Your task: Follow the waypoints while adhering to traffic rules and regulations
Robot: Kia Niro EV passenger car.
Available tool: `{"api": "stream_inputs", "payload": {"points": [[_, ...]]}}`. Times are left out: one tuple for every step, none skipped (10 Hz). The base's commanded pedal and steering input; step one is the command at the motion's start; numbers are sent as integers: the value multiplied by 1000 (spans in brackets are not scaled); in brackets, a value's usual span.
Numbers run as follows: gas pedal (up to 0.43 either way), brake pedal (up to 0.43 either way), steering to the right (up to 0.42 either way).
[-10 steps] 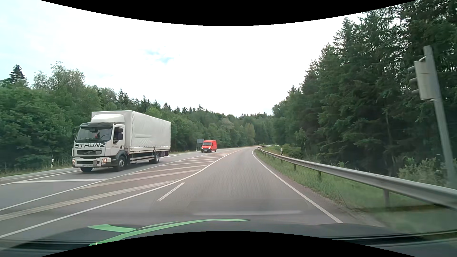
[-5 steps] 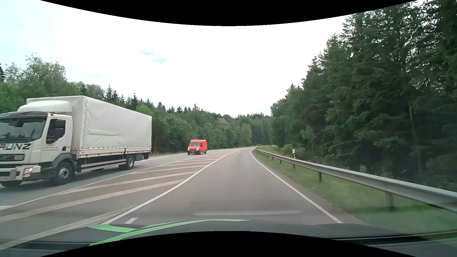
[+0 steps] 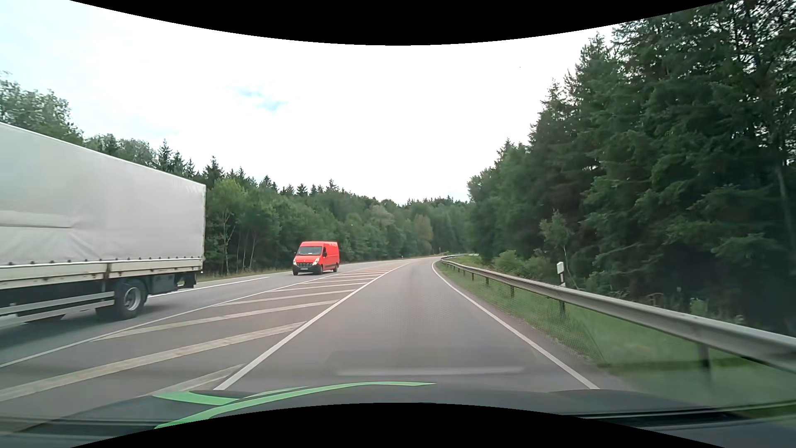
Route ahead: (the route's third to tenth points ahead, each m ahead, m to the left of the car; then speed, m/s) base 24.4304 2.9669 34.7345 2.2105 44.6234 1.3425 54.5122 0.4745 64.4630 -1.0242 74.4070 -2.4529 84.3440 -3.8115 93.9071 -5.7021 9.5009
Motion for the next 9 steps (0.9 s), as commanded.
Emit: {"api": "stream_inputs", "payload": {"points": [[260,0,15],[260,0,14],[260,0,12],[260,0,11],[260,0,11],[260,0,11],[260,0,10],[260,0,10],[260,0,10]]}}
